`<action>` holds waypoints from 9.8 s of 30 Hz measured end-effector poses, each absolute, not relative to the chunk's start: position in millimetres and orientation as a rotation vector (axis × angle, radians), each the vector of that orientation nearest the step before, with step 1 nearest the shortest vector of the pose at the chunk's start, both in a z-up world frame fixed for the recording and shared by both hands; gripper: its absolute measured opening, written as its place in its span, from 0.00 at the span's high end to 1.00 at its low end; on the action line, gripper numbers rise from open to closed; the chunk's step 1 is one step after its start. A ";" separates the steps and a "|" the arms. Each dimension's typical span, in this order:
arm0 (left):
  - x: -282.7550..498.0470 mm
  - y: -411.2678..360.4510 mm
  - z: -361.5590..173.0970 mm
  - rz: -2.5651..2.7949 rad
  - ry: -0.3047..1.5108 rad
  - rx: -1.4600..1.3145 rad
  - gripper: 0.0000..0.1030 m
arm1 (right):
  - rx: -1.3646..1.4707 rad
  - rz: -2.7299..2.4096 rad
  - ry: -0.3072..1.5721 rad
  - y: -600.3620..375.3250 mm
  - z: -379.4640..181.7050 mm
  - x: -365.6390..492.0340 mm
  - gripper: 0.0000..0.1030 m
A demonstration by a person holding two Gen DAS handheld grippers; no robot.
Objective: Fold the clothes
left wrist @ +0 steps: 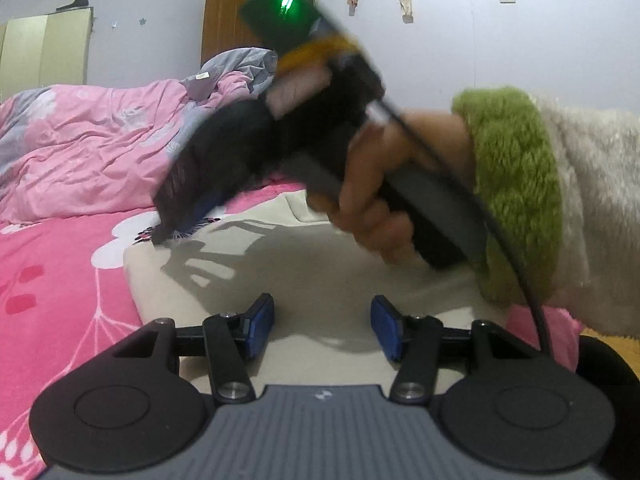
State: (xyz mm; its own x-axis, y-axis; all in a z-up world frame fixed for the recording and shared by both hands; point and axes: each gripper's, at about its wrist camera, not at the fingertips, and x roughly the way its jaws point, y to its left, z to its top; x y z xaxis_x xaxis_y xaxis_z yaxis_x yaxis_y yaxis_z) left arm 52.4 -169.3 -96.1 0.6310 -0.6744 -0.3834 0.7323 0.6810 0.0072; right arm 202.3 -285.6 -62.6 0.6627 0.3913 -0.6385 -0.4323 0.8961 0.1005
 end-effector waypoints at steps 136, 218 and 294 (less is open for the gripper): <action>35.1 -173.1 -69.3 -0.673 0.474 0.266 0.43 | 0.306 0.078 0.328 -366.1 -95.9 -33.7 0.67; 90.9 -186.2 -45.7 -0.580 0.679 0.116 0.33 | 0.146 0.117 0.533 -352.4 -79.2 55.9 0.76; 140.0 -127.0 -88.1 -0.861 0.881 -0.208 0.02 | 0.852 0.505 0.834 -504.2 -119.2 99.9 0.16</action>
